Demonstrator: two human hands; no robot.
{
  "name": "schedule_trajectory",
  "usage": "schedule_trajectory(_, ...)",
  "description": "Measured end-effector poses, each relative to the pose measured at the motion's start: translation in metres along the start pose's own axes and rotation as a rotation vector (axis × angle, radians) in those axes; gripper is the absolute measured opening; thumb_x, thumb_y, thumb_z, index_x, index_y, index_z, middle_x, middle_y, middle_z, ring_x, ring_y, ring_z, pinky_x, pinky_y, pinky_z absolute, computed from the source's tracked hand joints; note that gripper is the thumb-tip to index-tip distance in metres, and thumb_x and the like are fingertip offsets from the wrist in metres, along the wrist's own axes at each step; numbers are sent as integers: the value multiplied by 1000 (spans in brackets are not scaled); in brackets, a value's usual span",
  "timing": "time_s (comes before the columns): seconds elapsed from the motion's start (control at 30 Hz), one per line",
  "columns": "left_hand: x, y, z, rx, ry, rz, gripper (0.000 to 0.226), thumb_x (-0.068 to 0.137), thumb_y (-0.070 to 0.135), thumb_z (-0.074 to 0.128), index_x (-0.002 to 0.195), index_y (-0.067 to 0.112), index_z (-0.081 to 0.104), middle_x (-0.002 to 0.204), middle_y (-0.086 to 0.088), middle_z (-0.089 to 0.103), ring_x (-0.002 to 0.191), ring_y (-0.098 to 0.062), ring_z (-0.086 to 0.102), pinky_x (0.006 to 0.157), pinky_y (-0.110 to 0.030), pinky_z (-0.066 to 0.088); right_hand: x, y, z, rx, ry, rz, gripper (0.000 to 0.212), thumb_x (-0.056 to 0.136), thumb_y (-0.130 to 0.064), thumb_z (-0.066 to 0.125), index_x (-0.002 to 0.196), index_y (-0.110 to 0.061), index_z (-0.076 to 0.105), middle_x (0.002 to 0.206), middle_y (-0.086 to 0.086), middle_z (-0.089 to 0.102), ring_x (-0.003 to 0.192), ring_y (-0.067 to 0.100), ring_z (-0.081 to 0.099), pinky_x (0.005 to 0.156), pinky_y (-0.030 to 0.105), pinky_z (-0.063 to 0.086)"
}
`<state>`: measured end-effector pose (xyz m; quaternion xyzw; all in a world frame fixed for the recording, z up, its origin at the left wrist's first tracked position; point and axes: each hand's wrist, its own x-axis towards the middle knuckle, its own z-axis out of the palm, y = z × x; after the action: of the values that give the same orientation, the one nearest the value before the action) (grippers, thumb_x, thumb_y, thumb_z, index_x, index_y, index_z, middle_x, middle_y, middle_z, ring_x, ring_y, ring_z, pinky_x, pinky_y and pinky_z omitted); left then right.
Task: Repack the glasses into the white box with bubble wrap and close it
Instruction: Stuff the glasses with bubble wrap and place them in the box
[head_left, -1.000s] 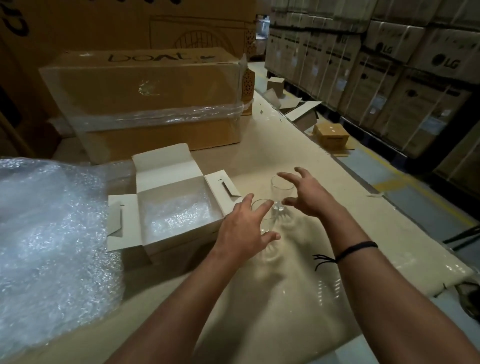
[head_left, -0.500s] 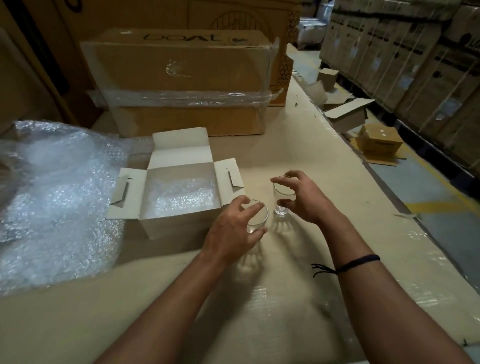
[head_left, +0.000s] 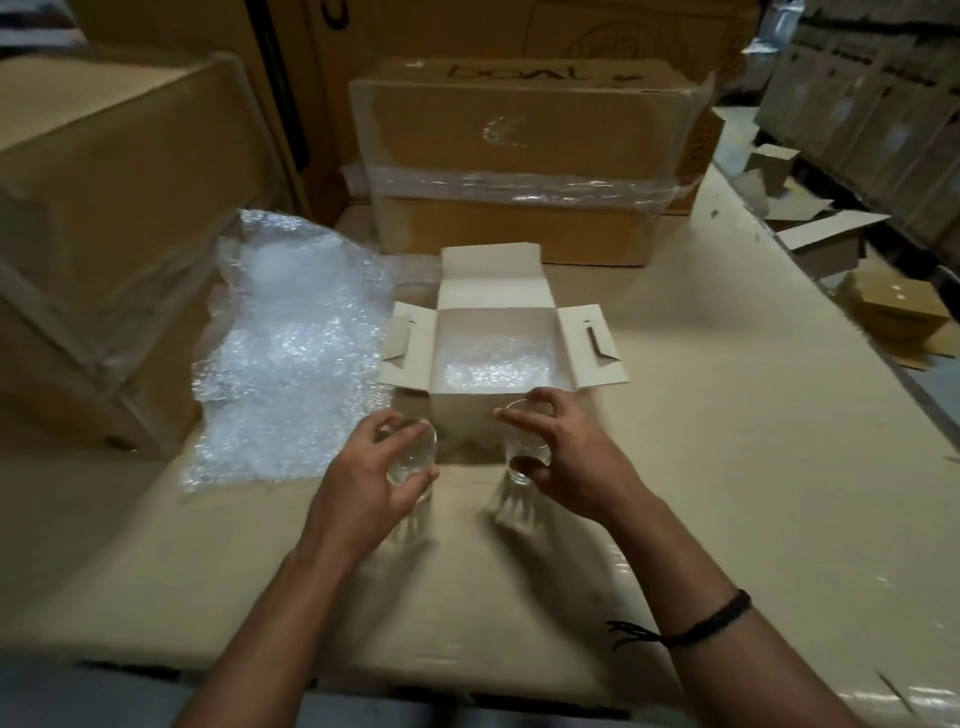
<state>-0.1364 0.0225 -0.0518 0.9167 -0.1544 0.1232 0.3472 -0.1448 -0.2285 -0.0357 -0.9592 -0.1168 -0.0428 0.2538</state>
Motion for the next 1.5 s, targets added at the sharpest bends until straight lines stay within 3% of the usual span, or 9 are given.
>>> schedule_trajectory(0.17, 4, -23, -10, -4, -39, 47, 50, 76, 33, 78, 123, 24, 65, 132, -2, 50, 108, -14, 57, 88, -27, 48, 13, -19, 24, -39, 78, 54, 59, 87, -26, 70, 140, -37, 47, 150, 5, 31, 110, 21, 59, 84, 22, 43)
schedule_trajectory(0.37, 10, -32, -1, -70, -76, 148, 50, 81, 32, 75, 128, 22, 62, 139, 0, 44, 117, -17, 54, 95, -37, 50, 16, -16, 34, -58, 100, 81, 66, 84, -17, 74, 141, -36, 46, 154, 9, 29, 126, 27, 51, 97, 30, 44)
schedule_trajectory(0.53, 4, -41, -12, -131, -142, 191, 63, 82, 46, 70, 139, 25, 50, 158, -7, 20, 139, -22, 34, 109, -36, 36, 0, -32, 33, -95, 133, 182, 94, 78, -29, 79, 152, -33, 21, 159, 12, 15, 138, 30, 36, 106, 41, 41)
schedule_trajectory(0.7, 17, -93, -35, -135, 84, -13, 37, 92, 36, 60, 124, 19, 63, 144, -5, 45, 130, -22, 43, 105, -41, 40, -38, -64, 62, -59, 603, 117, 40, 83, -19, 74, 120, -10, 62, 121, 9, 59, 108, 27, 60, 90, 32, 48)
schedule_trajectory(0.8, 39, -129, -37, 10, 108, -67, 26, 91, 20, 63, 115, 11, 69, 132, -11, 57, 124, -30, 49, 104, -42, 38, -43, -79, 96, -87, 389, 87, 31, 85, -23, 65, 114, -13, 66, 118, 5, 62, 103, 26, 64, 81, 30, 54)
schedule_trajectory(0.93, 76, -148, -36, 203, 106, -27, 33, 87, 11, 65, 120, 10, 66, 131, -16, 58, 123, -35, 48, 104, -47, 34, -28, -86, 122, -102, 130, 185, 46, 94, -25, 56, 136, -9, 52, 142, 11, 48, 130, 28, 46, 107, 33, 38)
schedule_trajectory(1.17, 118, -172, -39, 510, -85, -111, 50, 89, 32, 63, 137, 21, 51, 140, -8, 51, 123, -31, 46, 97, -44, 33, -22, -88, 125, -159, 163, 168, 31, 91, -25, 53, 114, -7, 65, 126, 10, 60, 118, 26, 54, 104, 32, 41)
schedule_trajectory(1.37, 121, -157, -52, 268, 201, -156, 26, 98, 25, 49, 107, 14, 71, 95, -12, 71, 93, -35, 58, 87, -42, 34, -20, -89, 125, -137, 211, 168, 25, 88, -20, 60, 110, -8, 66, 123, 7, 62, 114, 24, 56, 99, 30, 42)
schedule_trajectory(1.5, 99, -134, -68, 60, 394, -136, 24, 97, 22, 50, 105, 11, 70, 95, -11, 72, 92, -37, 59, 87, -42, 38, -20, -87, 127, -130, 209, 176, 25, 89, -21, 60, 110, -9, 66, 124, 5, 62, 115, 22, 56, 100, 30, 42)
